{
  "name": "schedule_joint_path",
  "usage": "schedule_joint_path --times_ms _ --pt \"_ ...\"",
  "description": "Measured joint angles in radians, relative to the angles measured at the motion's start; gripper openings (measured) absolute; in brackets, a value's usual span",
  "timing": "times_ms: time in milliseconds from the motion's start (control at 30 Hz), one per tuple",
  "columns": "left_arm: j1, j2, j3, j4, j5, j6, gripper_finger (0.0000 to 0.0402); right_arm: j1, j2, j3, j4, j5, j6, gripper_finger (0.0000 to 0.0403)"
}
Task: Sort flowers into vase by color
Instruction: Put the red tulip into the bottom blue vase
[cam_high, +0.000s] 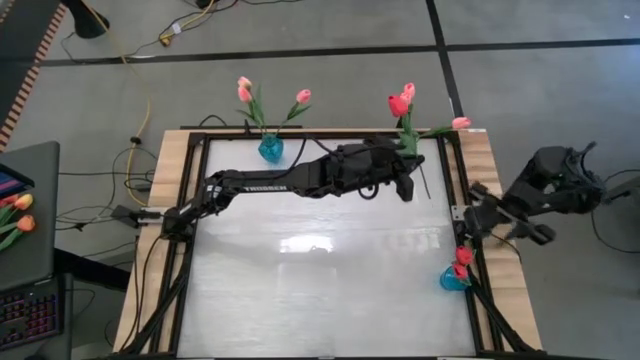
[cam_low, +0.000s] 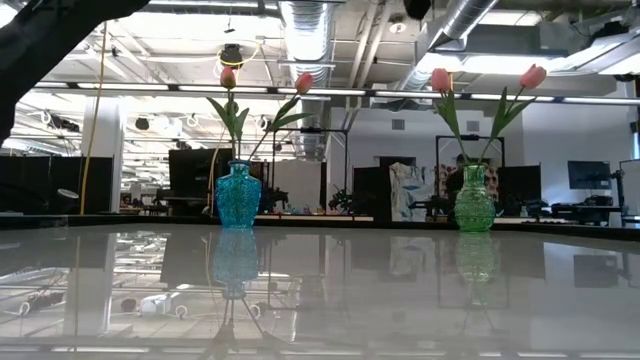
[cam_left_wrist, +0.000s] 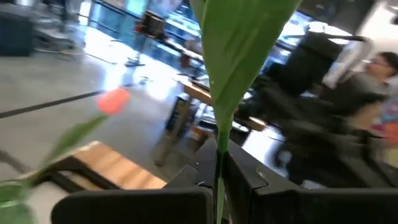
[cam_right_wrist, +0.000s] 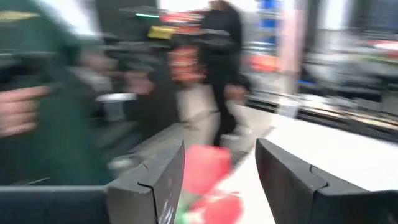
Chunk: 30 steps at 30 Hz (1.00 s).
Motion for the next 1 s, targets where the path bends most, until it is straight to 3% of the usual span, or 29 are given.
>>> schedule_joint_path --times_ms 100,233,533,800,1000 --pt "-0.029 0.0 0.0 0.005 0.025 0.008 0.0 0.013 0.001 0.0 -0.019 0.239 -0.012 0.0221" --pt "-0.061 0.0 0.0 0.008 0.042 0.037 0.0 0.015 0.023 0.0 -0.018 0.396 -0.006 0.0221" --pt "-0.097 0.0 0.0 0.042 0.062 0.108 0.0 0.014 0.144 0.003 0.023 0.445 0.021 0.0221" --pt "-0.099 0.0 0.0 0.039 0.118 0.136 0.0 0.014 0.164 0.026 0.026 0.541 0.034 0.0221" --pt "-0.092 0.0 0.0 0.043 0.119 0.182 0.0 0.014 0.191 0.028 0.023 0.55 0.058 0.0221"
